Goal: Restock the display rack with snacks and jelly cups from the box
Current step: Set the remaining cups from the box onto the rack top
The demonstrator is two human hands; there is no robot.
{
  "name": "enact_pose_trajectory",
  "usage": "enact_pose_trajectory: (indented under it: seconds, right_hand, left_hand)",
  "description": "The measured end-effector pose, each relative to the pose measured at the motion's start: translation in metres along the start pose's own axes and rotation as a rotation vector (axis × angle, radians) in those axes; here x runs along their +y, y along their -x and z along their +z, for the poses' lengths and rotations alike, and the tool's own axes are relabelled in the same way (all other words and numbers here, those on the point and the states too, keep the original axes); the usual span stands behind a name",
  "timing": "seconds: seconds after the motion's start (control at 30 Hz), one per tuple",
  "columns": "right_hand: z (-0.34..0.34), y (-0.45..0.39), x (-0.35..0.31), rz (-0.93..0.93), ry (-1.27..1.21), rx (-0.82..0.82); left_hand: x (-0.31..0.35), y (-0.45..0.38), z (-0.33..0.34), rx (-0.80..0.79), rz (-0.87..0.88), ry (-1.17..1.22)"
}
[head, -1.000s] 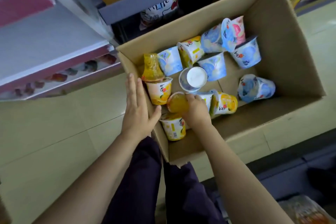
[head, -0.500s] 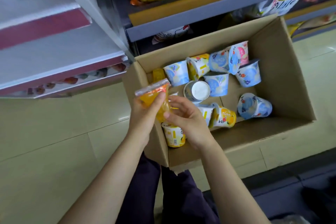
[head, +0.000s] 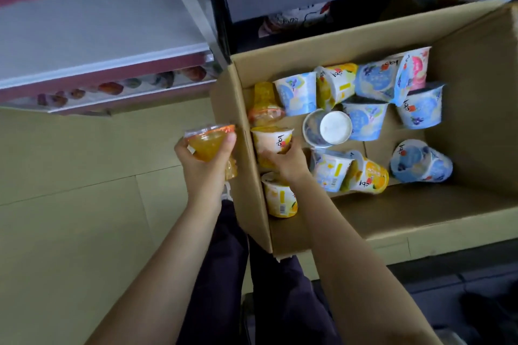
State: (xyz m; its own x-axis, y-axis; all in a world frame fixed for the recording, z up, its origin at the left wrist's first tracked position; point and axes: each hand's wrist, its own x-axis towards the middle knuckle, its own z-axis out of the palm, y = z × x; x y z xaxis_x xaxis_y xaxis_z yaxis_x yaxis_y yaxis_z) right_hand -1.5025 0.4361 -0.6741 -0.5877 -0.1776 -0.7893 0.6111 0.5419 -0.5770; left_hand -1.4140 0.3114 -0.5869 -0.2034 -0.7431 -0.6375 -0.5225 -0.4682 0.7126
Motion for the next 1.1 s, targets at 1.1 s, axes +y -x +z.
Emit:
enact_pose_trajectory:
  seconds: [1.1]
  right_hand:
    - [0.138,0.385,-0.263,-0.744,-0.091,-0.052]
  left_hand:
    - [0.238,0.097,-0.305,-0.037,0.367,0.527]
